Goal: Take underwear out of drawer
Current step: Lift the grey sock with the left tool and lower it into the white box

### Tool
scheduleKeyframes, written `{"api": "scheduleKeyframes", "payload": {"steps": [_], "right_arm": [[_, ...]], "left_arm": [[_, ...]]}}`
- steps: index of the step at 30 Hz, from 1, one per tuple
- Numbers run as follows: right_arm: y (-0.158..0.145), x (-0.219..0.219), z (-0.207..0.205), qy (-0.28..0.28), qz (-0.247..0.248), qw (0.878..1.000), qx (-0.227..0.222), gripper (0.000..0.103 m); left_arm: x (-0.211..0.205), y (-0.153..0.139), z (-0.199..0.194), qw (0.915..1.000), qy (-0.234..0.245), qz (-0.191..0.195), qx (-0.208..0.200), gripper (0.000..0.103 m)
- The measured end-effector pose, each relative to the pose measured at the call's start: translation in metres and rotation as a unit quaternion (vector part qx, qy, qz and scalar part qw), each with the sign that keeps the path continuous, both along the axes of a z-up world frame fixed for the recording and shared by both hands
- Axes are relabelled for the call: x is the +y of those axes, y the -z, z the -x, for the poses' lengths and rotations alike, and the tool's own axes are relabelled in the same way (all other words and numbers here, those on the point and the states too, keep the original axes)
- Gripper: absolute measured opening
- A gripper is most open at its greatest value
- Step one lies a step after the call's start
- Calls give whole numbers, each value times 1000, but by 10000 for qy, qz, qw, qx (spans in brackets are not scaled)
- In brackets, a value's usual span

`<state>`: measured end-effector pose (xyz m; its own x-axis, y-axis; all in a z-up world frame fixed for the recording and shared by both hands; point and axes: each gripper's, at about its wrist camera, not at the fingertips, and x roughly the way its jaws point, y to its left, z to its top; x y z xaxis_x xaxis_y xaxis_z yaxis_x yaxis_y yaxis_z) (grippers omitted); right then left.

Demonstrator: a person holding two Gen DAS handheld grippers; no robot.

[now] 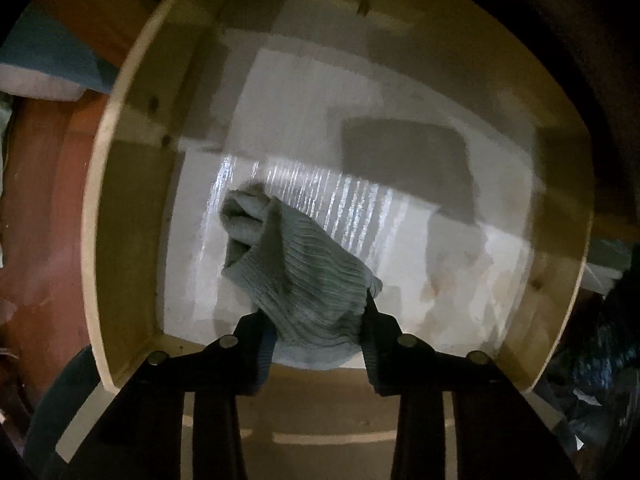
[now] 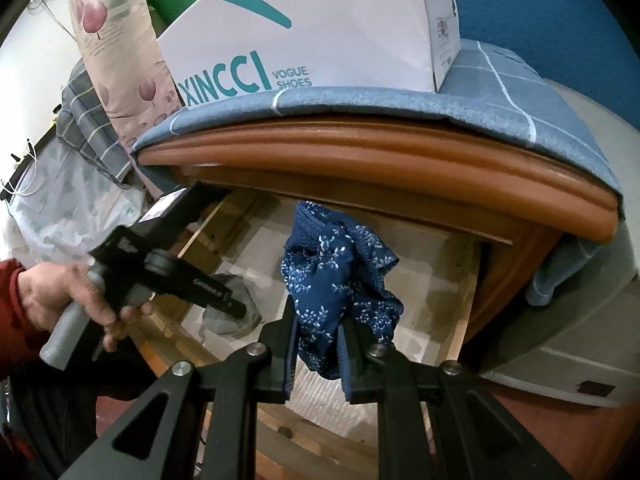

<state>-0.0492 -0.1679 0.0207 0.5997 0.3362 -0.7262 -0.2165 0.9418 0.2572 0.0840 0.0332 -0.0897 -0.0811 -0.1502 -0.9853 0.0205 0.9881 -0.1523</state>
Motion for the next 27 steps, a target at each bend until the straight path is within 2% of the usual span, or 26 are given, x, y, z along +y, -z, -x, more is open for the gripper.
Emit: {"api": "scheduleKeyframes", "payload": {"steps": [2, 7, 15, 22, 27], "right_arm": [[0, 0, 0, 26, 12, 10000, -10, 16], [1, -1, -3, 89, 55, 9999, 3, 16], [4, -1, -6, 191, 106, 9997, 55, 16], [4, -1, -5, 240, 116, 9996, 40, 16], [4, -1, -4, 261, 133, 9996, 28, 16]], "left_arm": [[-1, -9, 6, 9999, 36, 73, -87, 34], [4, -52, 28, 9974, 343, 206, -592, 33], [12, -137, 77, 9832, 906, 326, -1554, 34], [24, -233, 115, 9572, 1189, 480, -2594, 34], [30, -322, 121, 9294, 1227, 595, -3429, 34]]}}
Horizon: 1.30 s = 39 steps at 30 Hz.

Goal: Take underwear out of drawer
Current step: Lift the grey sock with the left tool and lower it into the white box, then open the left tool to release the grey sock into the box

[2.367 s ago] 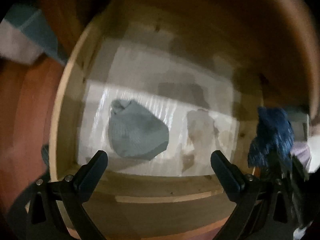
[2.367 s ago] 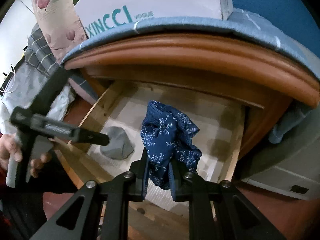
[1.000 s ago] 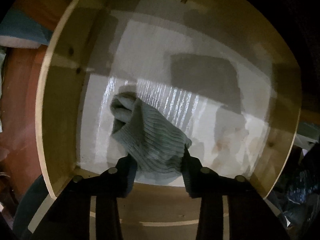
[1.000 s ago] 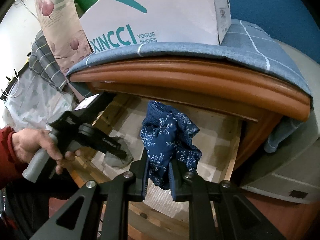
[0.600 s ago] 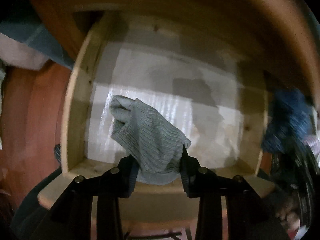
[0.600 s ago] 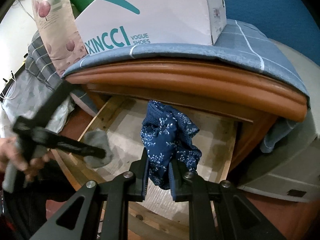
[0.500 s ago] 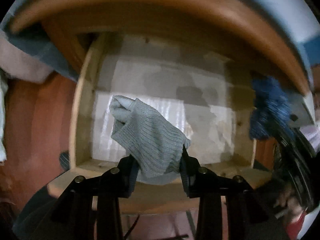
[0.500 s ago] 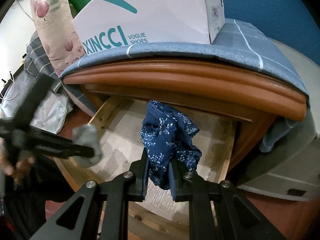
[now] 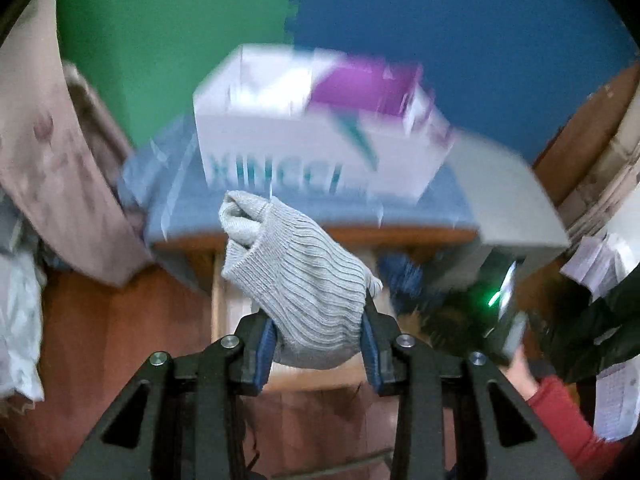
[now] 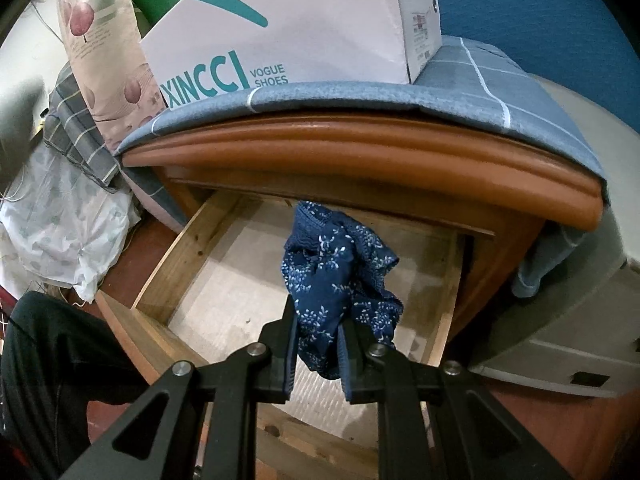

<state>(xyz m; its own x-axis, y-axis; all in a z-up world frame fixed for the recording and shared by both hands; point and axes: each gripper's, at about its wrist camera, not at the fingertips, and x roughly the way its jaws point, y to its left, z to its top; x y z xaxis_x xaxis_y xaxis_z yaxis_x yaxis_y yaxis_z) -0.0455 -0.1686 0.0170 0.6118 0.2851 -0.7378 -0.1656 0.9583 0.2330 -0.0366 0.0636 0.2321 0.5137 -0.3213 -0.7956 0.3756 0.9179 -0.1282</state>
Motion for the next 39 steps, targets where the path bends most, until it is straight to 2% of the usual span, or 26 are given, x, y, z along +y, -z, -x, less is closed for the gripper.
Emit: {"api": "scheduleKeyframes", "payload": {"steps": [1, 6, 10, 11, 15, 17, 22, 25, 33, 36, 39], "right_arm": [[-1, 0, 1, -1, 2, 10000, -13, 16], [-3, -3, 5, 33, -63, 9999, -97, 16], [-4, -6, 8, 75, -91, 9999, -125, 16], [-5, -7, 9, 82, -95, 9998, -137, 16], [-6, -6, 8, 90, -108, 9998, -143, 16], [-6, -6, 8, 85, -89, 9998, -141, 16], [-5, -7, 6, 57, -144, 9998, -113, 16], [-4, -7, 4, 47, -174, 9998, -78, 16], [0, -6, 3, -35, -162, 9999, 10, 16], [-1, -6, 2, -50, -160, 9999, 11, 16], [-1, -5, 2, -65, -140, 9999, 6, 16]], "left_arm": [[2, -22, -2, 9998, -5, 67, -192, 34], [-5, -92, -24, 9952, -145, 127, -955, 34], [-17, -116, -56, 9921, -310, 17, -1219, 34], [-24, -114, -71, 9908, -467, -101, -1265, 34], [-31, -96, -130, 9930, -848, -119, -811, 34], [-34, -81, -153, 9923, -959, -205, -750, 34], [-38, -54, -201, 9936, -1064, -28, -376, 35], [-50, -37, -215, 9936, -1069, -228, -277, 35], [-60, -2, -247, 9932, -1090, -415, 24, 37], [-59, 9, -251, 9930, -1080, -473, 114, 41], [-58, 15, -250, 9934, -1043, -457, 143, 50]]}}
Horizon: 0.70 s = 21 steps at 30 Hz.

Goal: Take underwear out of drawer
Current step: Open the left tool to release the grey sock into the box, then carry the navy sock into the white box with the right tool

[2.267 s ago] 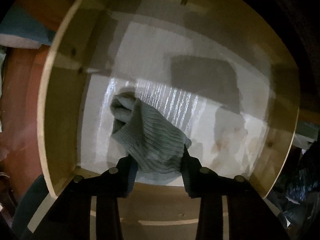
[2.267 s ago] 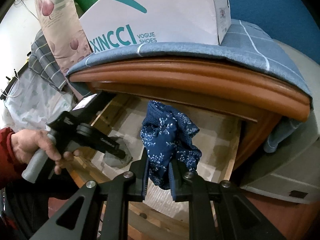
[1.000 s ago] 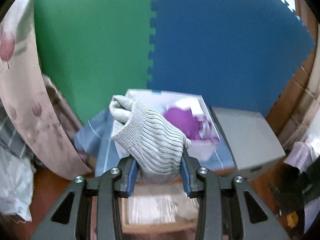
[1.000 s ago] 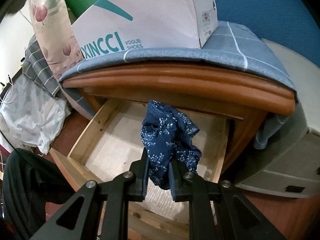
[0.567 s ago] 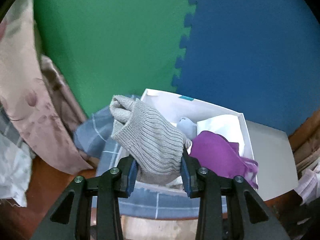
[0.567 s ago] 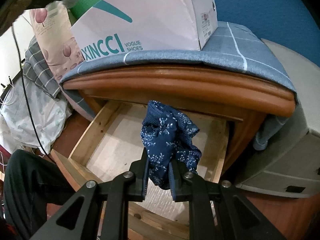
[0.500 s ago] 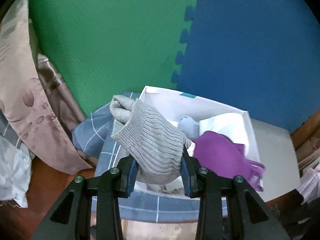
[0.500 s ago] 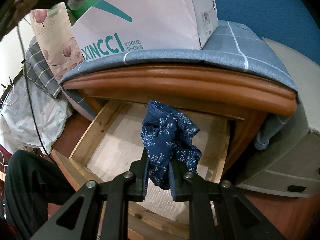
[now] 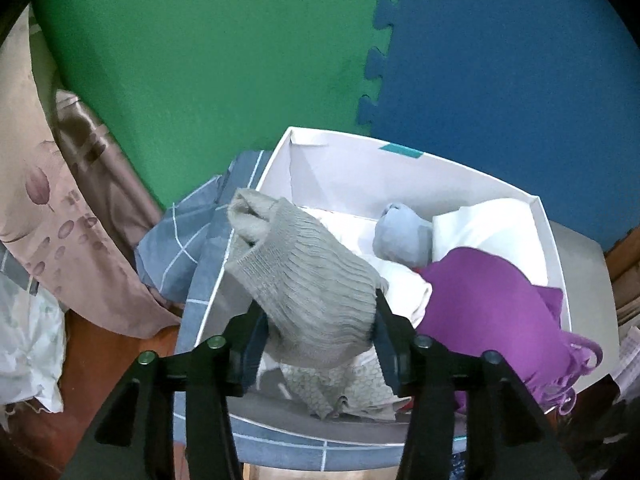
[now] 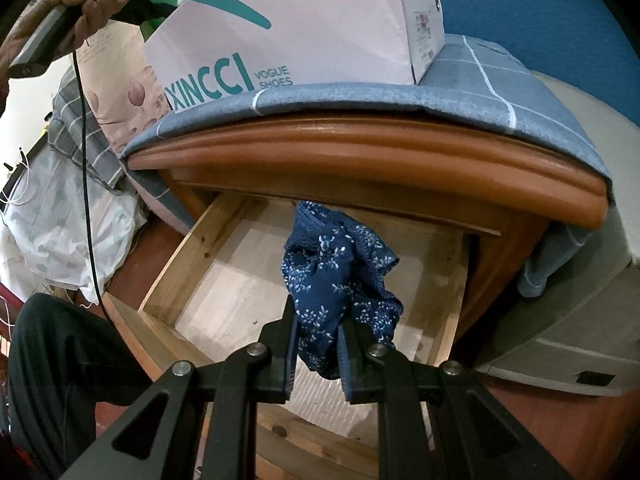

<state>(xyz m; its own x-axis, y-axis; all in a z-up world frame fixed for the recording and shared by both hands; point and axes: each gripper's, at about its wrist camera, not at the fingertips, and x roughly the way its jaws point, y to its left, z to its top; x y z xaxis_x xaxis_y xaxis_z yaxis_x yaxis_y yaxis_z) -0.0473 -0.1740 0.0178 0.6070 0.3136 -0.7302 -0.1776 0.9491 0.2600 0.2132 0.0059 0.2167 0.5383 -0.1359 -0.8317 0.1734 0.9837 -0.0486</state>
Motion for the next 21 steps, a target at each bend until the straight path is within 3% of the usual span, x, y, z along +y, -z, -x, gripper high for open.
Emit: {"api": "scheduleKeyframes", "payload": {"steps": [2, 5, 10, 16, 21], "right_arm": [[1, 0, 1, -12, 29, 10000, 19, 16], [3, 2, -1, -19, 90, 9999, 54, 16], [5, 6, -4, -35, 185, 9998, 41, 16], [4, 17, 1, -106, 545, 9985, -17, 16], [-8, 30, 13, -184, 608, 9980, -14, 16]], "left_arm": [[1, 2, 2, 10000, 0, -58, -3, 64], [0, -2, 8, 9998, 126, -56, -111, 76], [0, -21, 28, 9989, 304, 41, -359, 77], [20, -46, 91, 9946, 374, 209, -942, 84], [46, -34, 163, 9840, 231, -465, -1705, 92]]}}
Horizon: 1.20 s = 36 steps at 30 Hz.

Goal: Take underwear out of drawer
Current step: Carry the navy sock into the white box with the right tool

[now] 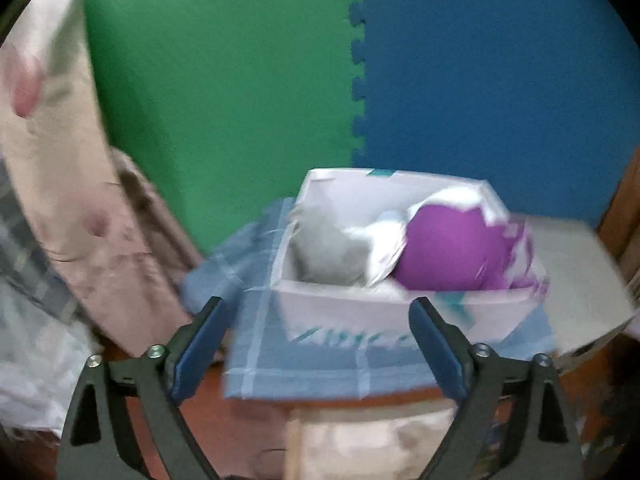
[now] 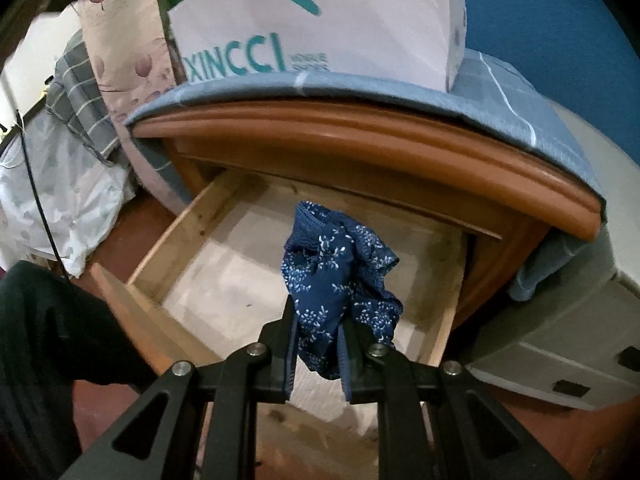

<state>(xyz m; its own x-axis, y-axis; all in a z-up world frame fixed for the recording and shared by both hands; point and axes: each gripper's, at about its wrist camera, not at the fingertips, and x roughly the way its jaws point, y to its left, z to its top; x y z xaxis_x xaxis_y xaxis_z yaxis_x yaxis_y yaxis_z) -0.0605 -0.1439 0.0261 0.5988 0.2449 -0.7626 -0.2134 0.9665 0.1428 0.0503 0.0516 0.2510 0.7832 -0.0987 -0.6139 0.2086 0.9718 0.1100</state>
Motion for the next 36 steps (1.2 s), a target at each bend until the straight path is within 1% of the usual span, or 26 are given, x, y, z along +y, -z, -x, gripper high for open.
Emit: {"api": "scheduleKeyframes", "payload": {"steps": [3, 6, 8, 10, 11, 12, 13, 16, 19, 21, 24, 27, 32, 36], "right_arm": [[-16, 3, 10, -27, -164, 9999, 23, 16], [-48, 10, 17, -115, -168, 9997, -147, 16], [-76, 13, 19, -169, -221, 9991, -310, 16], [-109, 17, 17, -204, -180, 9983, -520, 16], [-131, 19, 16, -246, -146, 9973, -681, 16], [-146, 21, 14, -269, -131, 9966, -773, 16], [-165, 25, 9, -294, -111, 9956, -879, 16], [-210, 32, -7, -313, -157, 9929, -1138, 16], [-243, 44, -30, -306, -10, 9910, -1301, 16], [-262, 55, -54, -272, 109, 9901, -1370, 16], [-275, 74, -91, -215, 397, 9902, -1318, 16], [-273, 90, -137, -34, 591, 9929, -1029, 17], [-244, 101, -206, 286, 917, 9941, -495, 17], [-226, 104, -241, 530, 1049, 9925, -338, 18]], "left_arm": [[17, 21, 27, 9995, -208, -201, -147, 95], [33, 42, 43, 9993, -339, -152, -73, 97], [42, 57, 51, 9989, -453, -126, 4, 100], [48, 71, 56, 9986, -495, -103, 160, 100], [51, 79, 58, 9983, -527, -133, 211, 100], [52, 85, 60, 9980, -554, -160, 242, 100], [54, 93, 61, 9978, -573, -191, 285, 100], [57, 107, 62, 9972, -612, -157, 398, 101], [60, 119, 57, 9960, -722, 29, 528, 101], [62, 127, 54, 9955, -750, 146, 560, 101], [60, 138, 50, 9951, -831, 141, 524, 101], [58, 150, 48, 9944, -882, 154, 556, 101], [59, 169, 44, 9941, -874, -2, 648, 101], [59, 177, 43, 9940, -864, -66, 671, 101]]}}
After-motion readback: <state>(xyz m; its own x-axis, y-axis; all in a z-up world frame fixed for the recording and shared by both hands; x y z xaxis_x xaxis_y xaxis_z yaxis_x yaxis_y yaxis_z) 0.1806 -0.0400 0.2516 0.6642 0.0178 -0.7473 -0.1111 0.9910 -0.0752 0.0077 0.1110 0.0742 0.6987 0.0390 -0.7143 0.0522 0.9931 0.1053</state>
